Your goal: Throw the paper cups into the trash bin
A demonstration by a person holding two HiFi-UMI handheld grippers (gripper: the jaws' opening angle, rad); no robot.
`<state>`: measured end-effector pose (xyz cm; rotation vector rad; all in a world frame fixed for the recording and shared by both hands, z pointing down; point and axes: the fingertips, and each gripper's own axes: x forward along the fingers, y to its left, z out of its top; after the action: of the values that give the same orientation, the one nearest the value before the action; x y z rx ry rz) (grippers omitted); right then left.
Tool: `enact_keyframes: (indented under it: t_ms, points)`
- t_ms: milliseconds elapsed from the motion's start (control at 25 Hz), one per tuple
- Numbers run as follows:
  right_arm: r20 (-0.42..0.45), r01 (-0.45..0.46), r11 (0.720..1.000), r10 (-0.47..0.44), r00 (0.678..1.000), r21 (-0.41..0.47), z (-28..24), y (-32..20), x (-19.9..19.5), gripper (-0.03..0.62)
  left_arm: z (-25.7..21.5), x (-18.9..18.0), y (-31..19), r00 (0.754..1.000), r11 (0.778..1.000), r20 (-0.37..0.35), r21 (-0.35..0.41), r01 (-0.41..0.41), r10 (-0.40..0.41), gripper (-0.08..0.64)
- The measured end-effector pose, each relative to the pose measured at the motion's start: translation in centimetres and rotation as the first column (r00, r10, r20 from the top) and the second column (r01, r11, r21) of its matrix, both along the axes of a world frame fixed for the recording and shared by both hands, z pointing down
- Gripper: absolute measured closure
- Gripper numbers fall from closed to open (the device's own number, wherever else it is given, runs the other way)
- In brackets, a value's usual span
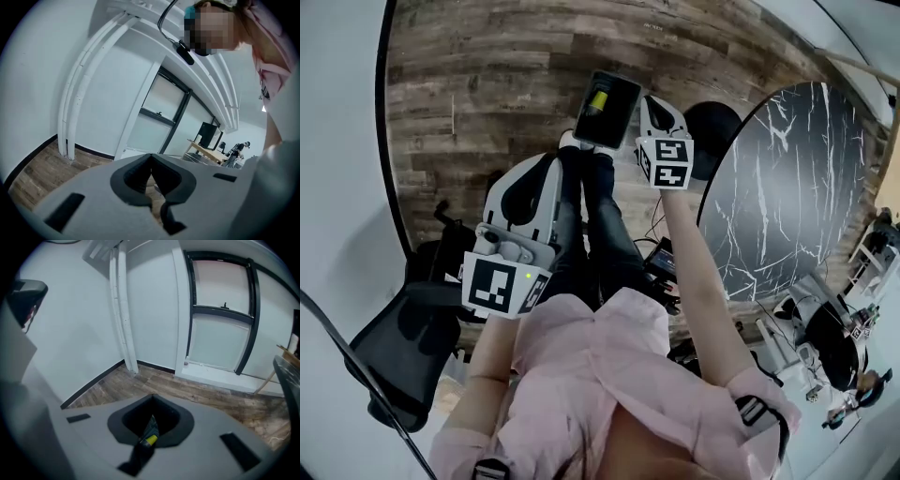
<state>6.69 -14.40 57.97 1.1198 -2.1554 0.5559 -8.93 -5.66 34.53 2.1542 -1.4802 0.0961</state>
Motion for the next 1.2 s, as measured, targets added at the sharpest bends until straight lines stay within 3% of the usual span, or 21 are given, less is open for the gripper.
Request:
enact_keyframes:
  t_ms: [720,1200]
  points:
    - [0.092,-0.046,0.990,0.033,0.995,0.134,-12.0,1.6,3.7,0.564,-8.1,1.4,2.4,0.998,0.995,-0.054,0.095,-0.032,0.038,0.545]
    - [0.121,-0.143,0.958,0.116,0.986,0.249,-18.7,2.1,8.2,0.565,-11.5,2.9,2.7,0.993,0.984,-0.071,0.161,-0.081,0.094,0.545]
